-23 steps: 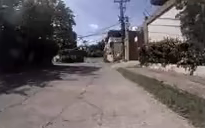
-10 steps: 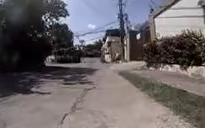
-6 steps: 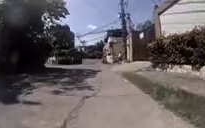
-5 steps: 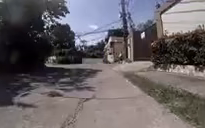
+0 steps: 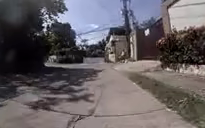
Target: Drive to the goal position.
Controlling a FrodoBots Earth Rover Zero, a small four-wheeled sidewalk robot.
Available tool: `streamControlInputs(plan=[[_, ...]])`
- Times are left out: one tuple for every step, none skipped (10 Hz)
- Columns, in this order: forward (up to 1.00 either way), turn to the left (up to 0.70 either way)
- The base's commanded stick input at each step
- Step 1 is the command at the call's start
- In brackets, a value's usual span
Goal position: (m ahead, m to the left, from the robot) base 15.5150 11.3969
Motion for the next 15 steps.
streamControlInputs(plan=[[1.0, 0.0], [1.0, 0.0], [1.0, 0.0], [1.0, 0.0], [1.0, 0.0], [1.0, 0.0], [1.0, 0.0], [1.0, 0.0], [1.0, 0.0], [1.0, 0.0], [1.0, -0.16], [1.0, -0.4], [1.0, -0.4], [1.0, -0.13], [1.0, 0.0]])
